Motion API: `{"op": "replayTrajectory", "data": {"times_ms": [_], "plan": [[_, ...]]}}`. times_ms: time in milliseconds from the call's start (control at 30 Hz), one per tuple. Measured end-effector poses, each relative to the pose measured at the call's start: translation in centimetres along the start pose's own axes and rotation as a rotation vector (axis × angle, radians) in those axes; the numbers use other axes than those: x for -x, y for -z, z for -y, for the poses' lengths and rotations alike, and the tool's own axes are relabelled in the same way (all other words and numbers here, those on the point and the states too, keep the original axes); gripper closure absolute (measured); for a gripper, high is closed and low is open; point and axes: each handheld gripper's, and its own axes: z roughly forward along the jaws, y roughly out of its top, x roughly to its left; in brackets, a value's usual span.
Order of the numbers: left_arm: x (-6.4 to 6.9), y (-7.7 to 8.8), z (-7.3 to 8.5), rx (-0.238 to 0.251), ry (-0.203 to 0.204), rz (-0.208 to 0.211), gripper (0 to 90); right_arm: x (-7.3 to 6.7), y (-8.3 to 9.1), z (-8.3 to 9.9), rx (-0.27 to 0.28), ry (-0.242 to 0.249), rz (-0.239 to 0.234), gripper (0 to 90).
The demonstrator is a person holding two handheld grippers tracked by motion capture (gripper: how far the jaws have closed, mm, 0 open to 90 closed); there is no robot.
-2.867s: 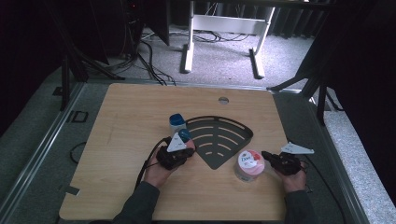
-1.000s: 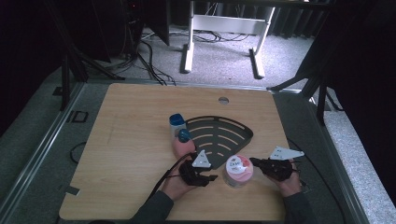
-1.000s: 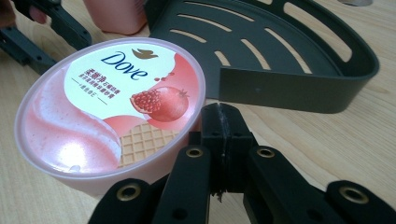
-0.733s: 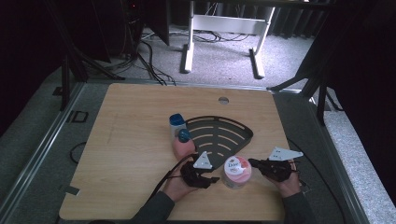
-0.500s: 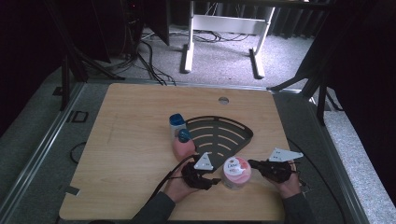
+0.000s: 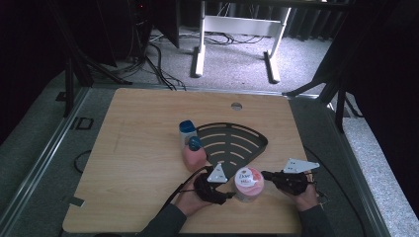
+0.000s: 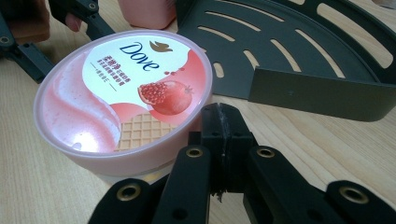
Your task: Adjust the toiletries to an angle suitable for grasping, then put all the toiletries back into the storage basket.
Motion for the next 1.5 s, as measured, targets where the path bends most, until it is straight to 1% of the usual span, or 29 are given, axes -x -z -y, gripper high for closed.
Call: {"op": "replayTrajectory", "data": {"times_ms": [300, 433, 600, 800, 867, 1033, 1067, 1100, 1167, 1200, 1233, 1267, 1300, 1333, 1433, 1467, 1500], "plan": [[0.1, -0.1, 0.0, -0.002, -0.002, -0.009, 37.2, -0.1, 0.0, 0.2, -0.012, 0.008, -0.006, 89.7], [0.3, -0.3, 0.1, -0.002, -0.010, -0.004, 36.3, -0.2, 0.4, 0.5, -0.014, 0.010, -0.016, 87.4], [0.4, -0.5, 0.1, -0.003, -0.016, -0.004, 35.8, -0.3, 0.6, 0.8, -0.014, 0.019, -0.034, 87.2], [0.6, -0.8, 0.0, 0.005, -0.013, 0.001, 34.4, -0.6, 0.7, 0.9, -0.015, 0.031, -0.059, 86.6], [0.7, -0.9, 0.0, 0.005, -0.009, 0.002, 34.1, -0.7, 0.8, 1.0, -0.017, 0.032, -0.059, 84.1], [0.8, -1.1, 0.0, 0.001, -0.018, 0.004, 32.4, -0.8, 1.3, 1.3, -0.013, 0.037, -0.077, 75.7], [0.8, -1.1, 0.1, -0.005, -0.023, 0.005, 32.1, -0.8, 1.4, 1.4, -0.011, 0.041, -0.081, 73.3], [0.8, -1.1, 0.1, -0.006, -0.025, 0.004, 31.5, -0.9, 1.5, 1.5, -0.009, 0.045, -0.081, 68.7], [0.8, -1.1, 0.1, -0.006, -0.025, 0.004, 30.6, -0.9, 1.5, 1.5, -0.007, 0.048, -0.077, 68.7], [0.9, -1.3, 0.1, -0.011, -0.037, 0.002, 29.0, -1.0, 1.6, 1.7, -0.003, 0.055, -0.090, 57.2], [0.9, -1.3, 0.1, -0.011, -0.037, 0.002, 28.6, -1.0, 1.6, 1.7, -0.003, 0.055, -0.090, 57.2], [0.8, -1.4, 0.2, -0.011, -0.037, 0.005, 28.2, -1.2, 1.5, 1.8, -0.010, 0.062, -0.108, 52.9], [0.8, -1.4, 0.2, -0.011, -0.037, 0.005, 28.2, -1.2, 1.5, 1.8, -0.010, 0.062, -0.108, 52.9], [0.8, -1.4, 0.2, -0.013, -0.039, 0.007, 28.0, -1.3, 1.3, 1.9, -0.015, 0.067, -0.127, 47.9], [0.8, -1.4, 0.2, -0.023, -0.047, 0.006, 28.0, -1.5, 1.0, 1.9, -0.018, 0.079, -0.150, 43.2], [0.8, -1.5, 0.2, -0.020, -0.043, 0.008, 27.9, -1.6, 1.0, 1.9, -0.020, 0.082, -0.152, 41.2], [0.8, -1.5, 0.2, -0.022, -0.046, 0.015, 27.0, -1.7, 0.9, 1.8, -0.020, 0.085, -0.155, 40.5]]}}
